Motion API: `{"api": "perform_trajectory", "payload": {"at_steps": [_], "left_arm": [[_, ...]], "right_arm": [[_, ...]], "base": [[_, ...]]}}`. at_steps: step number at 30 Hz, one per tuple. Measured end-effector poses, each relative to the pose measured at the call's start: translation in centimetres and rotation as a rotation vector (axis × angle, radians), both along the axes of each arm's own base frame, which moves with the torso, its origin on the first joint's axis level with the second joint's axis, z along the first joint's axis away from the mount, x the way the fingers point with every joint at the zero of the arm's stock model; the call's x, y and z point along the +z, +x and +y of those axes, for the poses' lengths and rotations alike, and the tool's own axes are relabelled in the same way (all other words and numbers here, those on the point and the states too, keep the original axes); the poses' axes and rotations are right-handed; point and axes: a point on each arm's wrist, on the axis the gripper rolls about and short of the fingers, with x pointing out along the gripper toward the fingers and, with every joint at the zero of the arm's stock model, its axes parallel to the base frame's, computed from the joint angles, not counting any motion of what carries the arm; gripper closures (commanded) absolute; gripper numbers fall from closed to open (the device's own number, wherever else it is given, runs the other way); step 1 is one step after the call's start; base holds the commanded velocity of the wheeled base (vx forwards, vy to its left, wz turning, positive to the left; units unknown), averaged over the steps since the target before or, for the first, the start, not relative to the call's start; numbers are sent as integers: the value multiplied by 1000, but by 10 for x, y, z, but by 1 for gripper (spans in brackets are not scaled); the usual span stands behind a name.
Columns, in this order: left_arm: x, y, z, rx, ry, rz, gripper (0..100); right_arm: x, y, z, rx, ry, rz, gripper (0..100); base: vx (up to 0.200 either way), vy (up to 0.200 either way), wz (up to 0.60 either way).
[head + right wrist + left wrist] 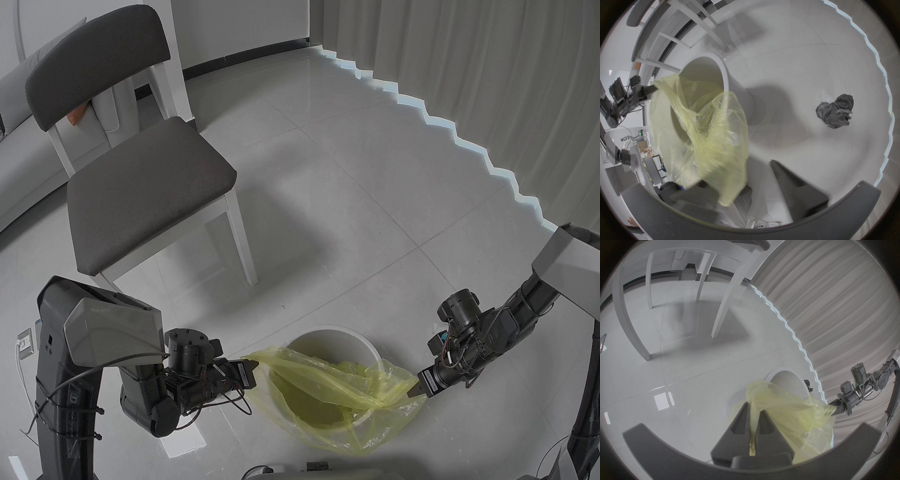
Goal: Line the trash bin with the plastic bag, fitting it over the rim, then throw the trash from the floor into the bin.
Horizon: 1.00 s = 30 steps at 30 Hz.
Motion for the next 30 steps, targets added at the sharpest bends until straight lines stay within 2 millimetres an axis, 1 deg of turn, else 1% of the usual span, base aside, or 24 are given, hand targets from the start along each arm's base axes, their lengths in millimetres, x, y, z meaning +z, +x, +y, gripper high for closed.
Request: {"api": "perform_trajectory", "payload": {"at_steps": [4, 8, 9, 16, 21, 24, 26, 30], "left_arm": [[0, 2, 0, 5, -7, -15, 100], [-1, 8, -1, 28, -7, -32, 100], [-2, 9, -2, 36, -5, -37, 0], [-4, 15, -6, 72, -29, -39, 0], [-2, 13, -7, 74, -40, -46, 0], [0, 7, -5, 73, -46, -57, 0], [1, -2, -2, 70, -44, -54, 0], [0, -21, 6, 58, -22, -27, 0]], "right_arm": [[9, -13, -3, 16, -5, -6, 0], [26, -21, -8, 25, 0, -44, 0], [31, -23, -9, 27, 3, -59, 0], [67, -40, -11, 70, 19, -169, 0], [79, -53, 3, 131, 18, -220, 0], [82, -58, 23, 188, 3, -260, 0], [82, -59, 38, 228, 1, -294, 0], [75, -55, 68, 291, 16, -362, 0]], "base": [[0, 0, 0], [0, 0, 0], [0, 0, 0], [0, 0, 0], [0, 0, 0], [0, 0, 0], [0, 0, 0], [0, 0, 0]]}}
